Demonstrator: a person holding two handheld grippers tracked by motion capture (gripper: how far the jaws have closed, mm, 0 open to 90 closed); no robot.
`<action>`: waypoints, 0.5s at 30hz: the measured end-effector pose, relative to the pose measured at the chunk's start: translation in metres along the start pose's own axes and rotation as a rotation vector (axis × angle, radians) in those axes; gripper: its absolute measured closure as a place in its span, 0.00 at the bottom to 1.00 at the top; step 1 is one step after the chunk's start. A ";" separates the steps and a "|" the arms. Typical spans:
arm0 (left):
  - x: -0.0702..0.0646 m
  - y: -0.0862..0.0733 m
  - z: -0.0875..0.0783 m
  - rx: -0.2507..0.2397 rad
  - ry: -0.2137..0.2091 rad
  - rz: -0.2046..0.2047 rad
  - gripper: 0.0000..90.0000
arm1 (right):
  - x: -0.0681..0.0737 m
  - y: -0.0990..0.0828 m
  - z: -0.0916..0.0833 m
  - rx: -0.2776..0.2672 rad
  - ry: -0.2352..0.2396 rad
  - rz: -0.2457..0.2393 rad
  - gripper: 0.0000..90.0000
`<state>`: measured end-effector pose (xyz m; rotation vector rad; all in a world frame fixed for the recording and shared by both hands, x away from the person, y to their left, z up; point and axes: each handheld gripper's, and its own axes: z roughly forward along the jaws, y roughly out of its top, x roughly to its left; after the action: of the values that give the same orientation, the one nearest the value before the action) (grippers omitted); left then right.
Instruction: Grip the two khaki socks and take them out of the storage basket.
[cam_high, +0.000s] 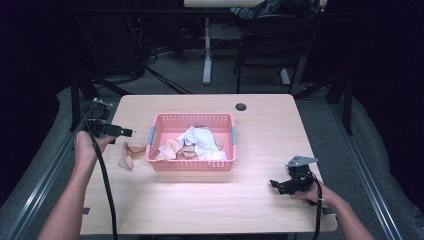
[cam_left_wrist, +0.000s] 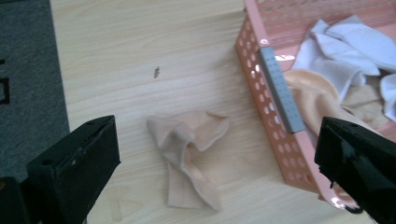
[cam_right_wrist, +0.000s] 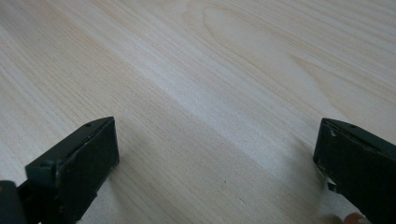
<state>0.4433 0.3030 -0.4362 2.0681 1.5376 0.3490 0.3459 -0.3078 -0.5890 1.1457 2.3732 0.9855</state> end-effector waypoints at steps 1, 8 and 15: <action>-0.003 0.001 -0.001 -0.001 -0.005 0.014 0.00 | 0.000 0.000 0.000 0.001 0.000 0.000 0.00; -0.027 0.009 -0.003 -0.005 -0.032 0.075 0.00 | 0.000 0.000 0.000 -0.001 0.000 -0.001 0.00; -0.049 0.013 0.007 0.011 -0.064 0.124 0.00 | 0.000 0.000 0.000 0.000 0.000 0.000 0.00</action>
<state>0.4416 0.2521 -0.4294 2.1676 1.3810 0.3177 0.3458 -0.3078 -0.5890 1.1459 2.3729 0.9851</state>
